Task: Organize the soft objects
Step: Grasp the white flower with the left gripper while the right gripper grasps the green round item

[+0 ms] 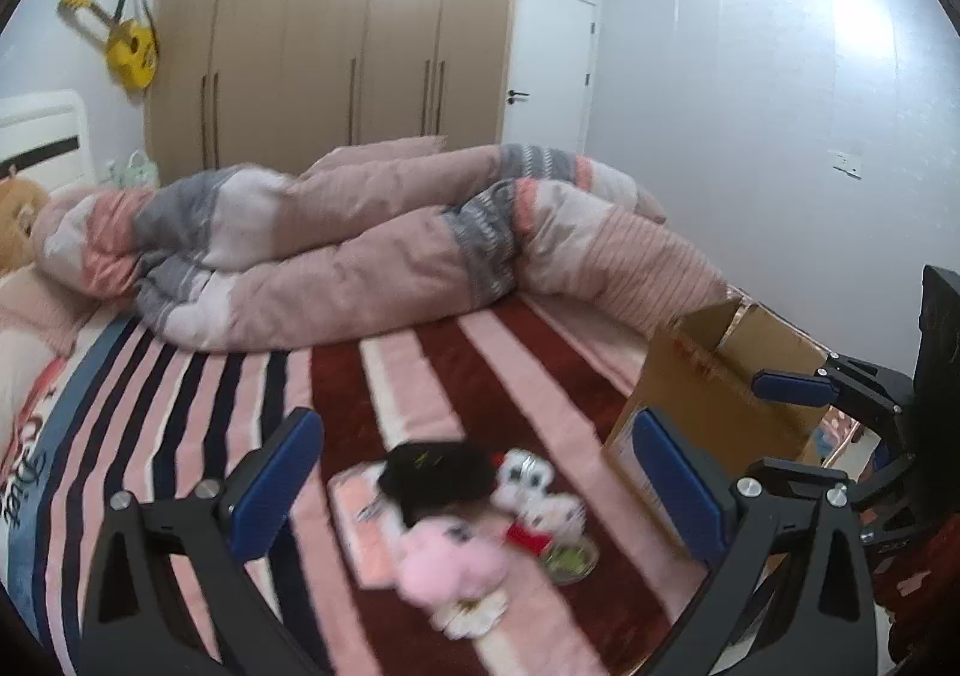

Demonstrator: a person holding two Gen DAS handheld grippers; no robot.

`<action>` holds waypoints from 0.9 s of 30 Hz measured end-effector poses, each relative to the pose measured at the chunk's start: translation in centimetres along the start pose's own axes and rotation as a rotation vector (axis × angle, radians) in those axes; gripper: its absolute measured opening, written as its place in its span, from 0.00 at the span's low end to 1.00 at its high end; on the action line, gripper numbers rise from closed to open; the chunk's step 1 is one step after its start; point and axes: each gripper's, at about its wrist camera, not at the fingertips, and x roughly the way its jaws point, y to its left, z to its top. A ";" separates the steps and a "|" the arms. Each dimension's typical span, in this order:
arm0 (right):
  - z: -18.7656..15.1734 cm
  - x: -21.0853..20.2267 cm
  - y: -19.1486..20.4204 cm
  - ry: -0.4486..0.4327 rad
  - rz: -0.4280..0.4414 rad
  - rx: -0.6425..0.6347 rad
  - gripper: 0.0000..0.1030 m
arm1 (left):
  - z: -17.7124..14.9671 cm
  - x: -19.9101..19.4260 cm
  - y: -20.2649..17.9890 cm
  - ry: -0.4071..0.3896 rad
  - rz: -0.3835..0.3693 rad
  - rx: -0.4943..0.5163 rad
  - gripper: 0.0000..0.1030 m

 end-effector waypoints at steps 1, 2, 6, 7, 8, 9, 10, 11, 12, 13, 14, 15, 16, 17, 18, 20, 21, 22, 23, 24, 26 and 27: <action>0.2 0.3 0.8 0.008 0.026 -0.003 0.61 | -0.8 -0.2 0.6 0.008 0.003 -0.004 0.99; 0.3 0.8 1.5 0.020 0.049 -0.007 0.61 | -1.4 -0.3 1.1 0.013 0.006 -0.006 0.99; 0.1 2.7 4.3 0.064 0.100 -0.012 0.56 | -4.7 0.4 3.1 0.057 0.006 -0.033 0.99; -0.2 3.3 5.0 0.077 0.100 -0.014 0.54 | -5.3 0.6 3.4 0.065 0.001 -0.041 0.99; -0.5 3.9 5.8 0.083 0.082 -0.031 0.53 | -6.0 0.9 3.7 0.077 -0.006 -0.049 0.99; -0.7 4.3 6.5 0.084 0.057 -0.054 0.50 | -6.8 1.3 4.0 0.091 -0.012 -0.054 0.99; -1.0 4.8 7.7 0.089 0.021 -0.099 0.50 | -7.8 1.8 4.4 0.106 -0.018 -0.059 0.99; -1.4 5.1 8.5 0.088 0.007 -0.130 0.50 | -8.4 2.1 4.6 0.115 -0.024 -0.063 0.99; -1.5 5.3 8.9 0.091 0.007 -0.143 0.50 | -9.1 2.5 4.9 0.126 -0.037 -0.071 0.99; -1.9 5.9 9.6 0.108 0.010 -0.152 0.50 | -9.6 2.8 5.1 0.134 -0.047 -0.079 0.99; -2.2 6.3 9.9 0.121 0.008 -0.150 0.49 | -10.2 3.2 5.3 0.145 -0.059 -0.090 0.99; -2.5 6.8 10.0 0.135 0.005 -0.147 0.49 | -10.9 3.8 5.5 0.159 -0.073 -0.102 0.99; -3.0 7.7 10.1 0.165 0.004 -0.138 0.49 | -11.3 4.1 5.6 0.169 -0.082 -0.108 0.99; -3.6 8.4 10.1 0.189 0.001 -0.126 0.49 | -11.8 4.6 5.6 0.180 -0.093 -0.116 0.99; -4.1 9.2 9.9 0.214 -0.005 -0.111 0.49 | -12.2 5.1 5.6 0.190 -0.103 -0.122 0.98; -5.3 10.4 9.3 0.258 -0.030 -0.071 0.49 | -13.1 6.2 5.5 0.214 -0.137 -0.137 0.93; -5.7 10.6 9.0 0.269 -0.043 -0.058 0.49 | -13.5 6.7 5.5 0.225 -0.157 -0.146 0.91; -6.5 11.3 8.5 0.289 -0.068 -0.035 0.48 | -13.9 7.3 5.3 0.240 -0.184 -0.156 0.87; -6.9 11.7 8.2 0.299 -0.084 -0.023 0.48 | -14.2 7.8 5.2 0.251 -0.204 -0.161 0.84; -7.5 12.2 7.7 0.312 -0.104 -0.006 0.45 | -14.5 8.3 5.1 0.264 -0.223 -0.164 0.78; -8.2 13.0 7.0 0.338 -0.113 0.022 0.40 | -14.8 9.3 4.7 0.282 -0.237 -0.164 0.76; -8.7 13.5 6.7 0.358 -0.106 0.035 0.38 | -14.9 9.5 4.5 0.281 -0.231 -0.156 0.76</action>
